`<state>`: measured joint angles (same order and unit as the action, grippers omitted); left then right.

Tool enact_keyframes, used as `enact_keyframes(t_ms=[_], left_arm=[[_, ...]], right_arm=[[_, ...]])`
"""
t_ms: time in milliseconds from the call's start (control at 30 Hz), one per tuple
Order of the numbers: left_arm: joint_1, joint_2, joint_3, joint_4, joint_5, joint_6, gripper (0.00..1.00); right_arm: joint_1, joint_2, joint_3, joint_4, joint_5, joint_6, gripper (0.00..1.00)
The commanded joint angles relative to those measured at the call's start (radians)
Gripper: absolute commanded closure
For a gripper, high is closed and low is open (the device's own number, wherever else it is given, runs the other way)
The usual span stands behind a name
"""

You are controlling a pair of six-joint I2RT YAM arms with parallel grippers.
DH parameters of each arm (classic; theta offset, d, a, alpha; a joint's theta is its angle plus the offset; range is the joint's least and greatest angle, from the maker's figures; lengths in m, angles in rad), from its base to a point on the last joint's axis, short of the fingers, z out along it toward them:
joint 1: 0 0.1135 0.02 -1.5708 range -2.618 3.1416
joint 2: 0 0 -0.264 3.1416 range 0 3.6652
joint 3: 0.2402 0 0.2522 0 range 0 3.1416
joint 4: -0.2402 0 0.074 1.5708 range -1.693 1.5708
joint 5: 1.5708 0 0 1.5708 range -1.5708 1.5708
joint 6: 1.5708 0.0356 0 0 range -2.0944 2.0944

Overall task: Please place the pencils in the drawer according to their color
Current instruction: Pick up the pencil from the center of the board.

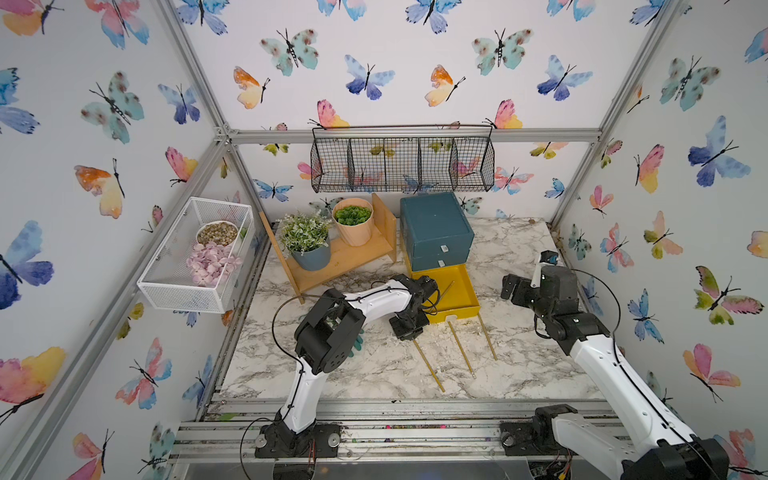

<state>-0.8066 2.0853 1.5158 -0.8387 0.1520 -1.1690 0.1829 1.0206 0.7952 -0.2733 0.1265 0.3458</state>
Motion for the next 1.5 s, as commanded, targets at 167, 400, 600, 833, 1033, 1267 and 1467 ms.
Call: enact_keyframes(t_ms=[167,400,600,833,1033,1267,1467], left_arm=[[0.04,0.049,-0.07,0.106,0.021,-0.011,1.0],[0.123,-0.019,-0.092,0.141,-0.02,0.048,1.0],[0.197,-0.082,-0.095,0.11,-0.075,0.137,1.0],[0.229,-0.148,-0.087,0.097,-0.14,0.309,1.0],[0.233,-0.189,-0.046,0.101,-0.226,0.508,1.0],[0.247,-0.226,0.042,0.061,-0.27,0.768,1.0],[0.243,-0.278,0.088,0.039,-0.292,0.905,1.0]], right_arm=[[0.002,-0.003,-0.002,0.002,0.001,-0.016,0.01],[0.001,0.017,0.004,-0.002,0.003,-0.014,0.0],[0.001,0.033,0.012,-0.002,-0.008,-0.011,0.01],[0.001,0.066,0.018,0.003,-0.043,0.005,0.01],[0.001,0.086,0.022,0.008,-0.051,0.015,0.01],[0.002,0.098,0.018,0.014,-0.054,0.035,0.01],[0.001,0.102,0.01,0.028,-0.051,0.048,0.01]])
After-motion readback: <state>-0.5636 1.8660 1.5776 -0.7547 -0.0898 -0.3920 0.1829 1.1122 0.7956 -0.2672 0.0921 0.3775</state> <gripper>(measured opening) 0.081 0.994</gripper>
